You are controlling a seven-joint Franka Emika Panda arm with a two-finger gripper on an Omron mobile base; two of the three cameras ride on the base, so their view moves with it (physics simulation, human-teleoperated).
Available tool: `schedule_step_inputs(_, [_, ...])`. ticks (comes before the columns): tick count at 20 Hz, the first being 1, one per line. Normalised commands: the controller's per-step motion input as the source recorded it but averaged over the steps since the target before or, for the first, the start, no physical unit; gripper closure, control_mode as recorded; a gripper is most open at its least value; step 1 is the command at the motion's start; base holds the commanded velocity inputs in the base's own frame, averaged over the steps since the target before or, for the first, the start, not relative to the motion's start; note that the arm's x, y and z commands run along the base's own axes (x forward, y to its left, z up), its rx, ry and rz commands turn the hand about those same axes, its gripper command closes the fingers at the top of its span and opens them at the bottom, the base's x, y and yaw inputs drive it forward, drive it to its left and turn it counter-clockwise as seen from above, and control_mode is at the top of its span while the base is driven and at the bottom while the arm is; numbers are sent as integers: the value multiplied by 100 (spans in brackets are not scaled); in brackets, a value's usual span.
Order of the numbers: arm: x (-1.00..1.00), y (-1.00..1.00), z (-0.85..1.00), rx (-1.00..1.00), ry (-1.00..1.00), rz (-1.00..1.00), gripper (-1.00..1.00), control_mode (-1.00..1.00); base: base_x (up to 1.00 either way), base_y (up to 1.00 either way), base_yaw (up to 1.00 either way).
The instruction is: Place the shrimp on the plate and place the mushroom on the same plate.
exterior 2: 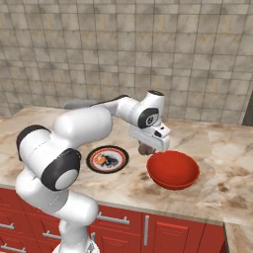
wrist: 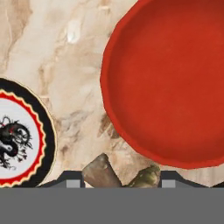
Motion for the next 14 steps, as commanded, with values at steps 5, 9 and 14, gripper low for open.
schedule_step_inputs(5, [25, 57, 21, 0, -1, 1, 100, -100, 0, 0, 0])
schedule_step_inputs(9, [42, 42, 11, 0, 0, 4, 100, -100, 0, 0, 0])
schedule_step_inputs(14, [26, 40, 1, 0, 0, 8, 100, -100, 0, 0, 0])
